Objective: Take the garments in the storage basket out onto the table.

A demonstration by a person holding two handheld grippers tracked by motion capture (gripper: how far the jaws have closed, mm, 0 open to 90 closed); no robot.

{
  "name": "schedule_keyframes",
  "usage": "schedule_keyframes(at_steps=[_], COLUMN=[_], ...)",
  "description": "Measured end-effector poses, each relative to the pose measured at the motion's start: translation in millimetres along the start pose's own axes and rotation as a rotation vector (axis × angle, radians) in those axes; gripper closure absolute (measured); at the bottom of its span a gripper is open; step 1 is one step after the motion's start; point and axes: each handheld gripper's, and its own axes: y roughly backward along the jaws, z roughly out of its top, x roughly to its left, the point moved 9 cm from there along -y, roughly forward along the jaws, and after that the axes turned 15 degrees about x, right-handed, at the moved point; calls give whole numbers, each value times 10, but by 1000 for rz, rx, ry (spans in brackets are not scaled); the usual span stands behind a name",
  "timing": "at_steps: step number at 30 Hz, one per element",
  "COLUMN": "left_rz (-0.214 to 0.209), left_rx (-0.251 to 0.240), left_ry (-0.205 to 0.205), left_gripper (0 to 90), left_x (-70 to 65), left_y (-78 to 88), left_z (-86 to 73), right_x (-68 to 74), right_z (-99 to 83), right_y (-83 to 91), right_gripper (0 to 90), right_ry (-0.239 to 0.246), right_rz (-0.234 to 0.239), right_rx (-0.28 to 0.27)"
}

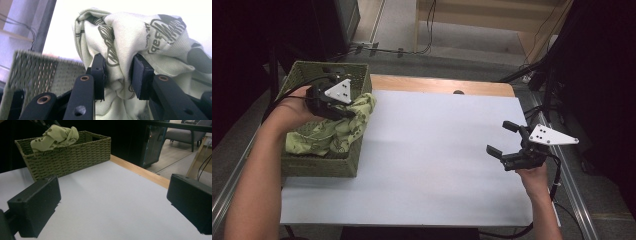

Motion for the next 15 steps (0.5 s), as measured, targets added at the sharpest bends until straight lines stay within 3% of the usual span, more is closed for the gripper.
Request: schedule_keyframes(at_steps=[5, 10, 15], left_rz=[-4, -34, -40], left_rx=[-29, -78, -56], left_ry=[-9, -4, -18], left_gripper=[679, 678, 678], left_x=[-12, -26, -66], left_y=[7, 24, -39], left_z=[201, 449, 681], right_x=[-33, -40, -46], right_z=[-16, -8, -10], right_y=[4, 13, 26], right_gripper=[0, 0, 0], right_ry=[-10, -9, -15], right_rz=[-1, 1, 0], right_rx=[3, -6, -8])
